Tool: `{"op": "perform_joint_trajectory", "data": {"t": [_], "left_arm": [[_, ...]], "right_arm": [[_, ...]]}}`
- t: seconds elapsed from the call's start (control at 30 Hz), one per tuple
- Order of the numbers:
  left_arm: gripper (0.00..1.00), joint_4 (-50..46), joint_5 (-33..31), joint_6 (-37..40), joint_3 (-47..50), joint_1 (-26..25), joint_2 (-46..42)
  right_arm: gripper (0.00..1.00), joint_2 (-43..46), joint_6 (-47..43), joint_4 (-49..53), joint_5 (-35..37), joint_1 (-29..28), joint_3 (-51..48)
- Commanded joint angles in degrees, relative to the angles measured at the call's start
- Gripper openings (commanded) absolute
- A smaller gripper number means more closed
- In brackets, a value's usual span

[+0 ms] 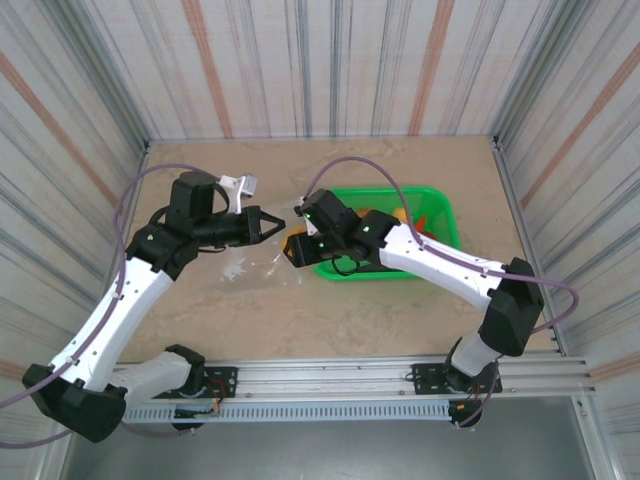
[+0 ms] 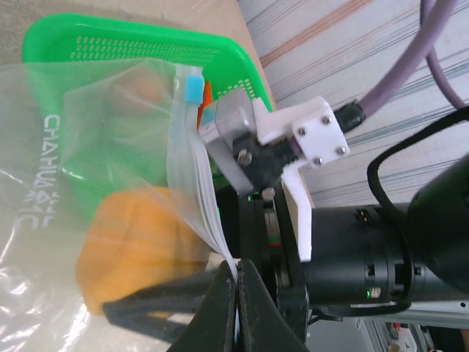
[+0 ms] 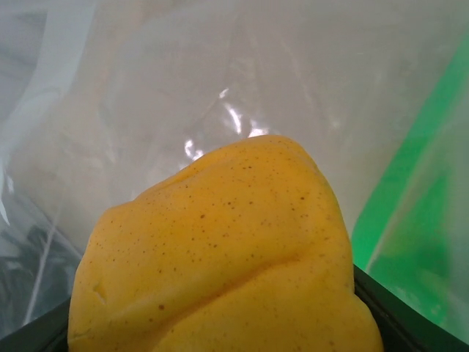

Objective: Place the food in the zip-top bag and seal the zipper

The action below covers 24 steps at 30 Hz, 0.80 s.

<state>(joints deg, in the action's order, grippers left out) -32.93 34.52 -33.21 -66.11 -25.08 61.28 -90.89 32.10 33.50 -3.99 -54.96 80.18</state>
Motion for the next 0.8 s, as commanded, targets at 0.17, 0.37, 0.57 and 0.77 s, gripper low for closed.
{"op": "perform_joint_trajectory", "data": {"t": [0.17,0.37,0.57,0.77], "left_arm": [[0.0,2.31,0.71,1.23,-0.34,0.43,0.22],[0.0,2.44,0.7,1.04,1.19,0.73,0.03],[0.0,2.21,1.0,0.98,1.66,1.5,0.6],[0.0,3.29,1.91,0.16,3.2,2.58,1.65]], "right_arm": [[0.96,0.92,-4.39,1.48,0.62,-0.59,2.67],[0.99,4.38,-3.77,-2.44,-2.94,1.18,0.18],[0.99,10.59,-4.59,-7.85,-5.57,3.58,-2.87],[0.93,16.8,-4.71,-11.79,-10.68,8.22,-5.94]]}}
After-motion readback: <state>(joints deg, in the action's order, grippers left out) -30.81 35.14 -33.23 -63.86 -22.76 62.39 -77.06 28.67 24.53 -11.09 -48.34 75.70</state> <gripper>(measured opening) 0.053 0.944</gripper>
